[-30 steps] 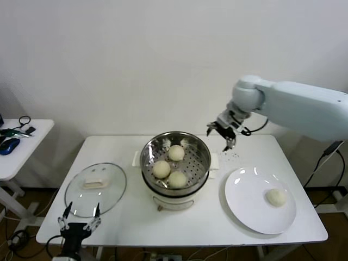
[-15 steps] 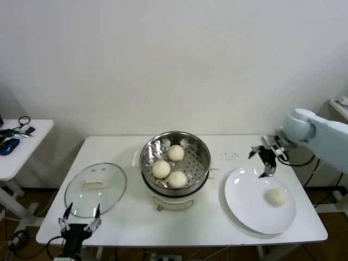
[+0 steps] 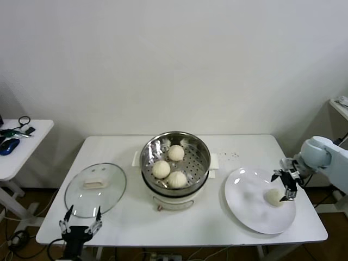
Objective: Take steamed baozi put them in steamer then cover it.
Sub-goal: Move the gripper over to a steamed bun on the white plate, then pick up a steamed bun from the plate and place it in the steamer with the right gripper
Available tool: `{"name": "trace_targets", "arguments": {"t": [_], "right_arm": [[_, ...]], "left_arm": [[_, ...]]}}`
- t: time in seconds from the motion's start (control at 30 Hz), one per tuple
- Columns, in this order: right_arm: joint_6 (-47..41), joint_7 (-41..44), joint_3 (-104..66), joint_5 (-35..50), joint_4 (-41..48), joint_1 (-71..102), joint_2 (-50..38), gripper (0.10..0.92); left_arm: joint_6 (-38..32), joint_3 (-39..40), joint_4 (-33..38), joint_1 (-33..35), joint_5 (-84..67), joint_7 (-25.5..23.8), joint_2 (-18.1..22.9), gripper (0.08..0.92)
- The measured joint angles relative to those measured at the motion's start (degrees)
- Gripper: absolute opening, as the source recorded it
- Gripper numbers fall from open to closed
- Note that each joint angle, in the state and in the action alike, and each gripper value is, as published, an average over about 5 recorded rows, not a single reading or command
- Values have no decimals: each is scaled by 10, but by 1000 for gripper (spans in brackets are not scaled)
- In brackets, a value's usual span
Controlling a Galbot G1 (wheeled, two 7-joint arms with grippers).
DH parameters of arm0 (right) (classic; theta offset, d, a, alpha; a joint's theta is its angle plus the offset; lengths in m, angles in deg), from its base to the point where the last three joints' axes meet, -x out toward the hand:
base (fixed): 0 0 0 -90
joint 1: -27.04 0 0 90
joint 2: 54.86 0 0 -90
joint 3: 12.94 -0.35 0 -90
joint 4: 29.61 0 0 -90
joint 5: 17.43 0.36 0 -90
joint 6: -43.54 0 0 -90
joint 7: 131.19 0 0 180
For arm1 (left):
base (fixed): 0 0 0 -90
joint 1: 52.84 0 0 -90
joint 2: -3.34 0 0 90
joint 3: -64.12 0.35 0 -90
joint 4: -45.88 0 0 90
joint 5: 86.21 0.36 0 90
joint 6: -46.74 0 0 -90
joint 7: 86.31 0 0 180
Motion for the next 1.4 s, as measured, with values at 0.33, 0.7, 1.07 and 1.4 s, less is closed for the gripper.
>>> {"name": "trace_targets", "arguments": {"t": [0.33,0.7,1.07,1.4], "right_arm": [[2,-5,-24,-30,32,34,20,823],[8,-6,-31,-50,61,47,47,793],[8,-4,-30,-53,75,47,57,694],[-5,-9,-2,-12,62,5,56,679]], "left_arm": [[-1,-2,-4,1,0,0,1,823],[-1,-2,-11,-6,-1,1,1,823],[1,-3,-12,-9,-1,1,2,823],[1,0,-10,-9,1,1,2,823]]}}
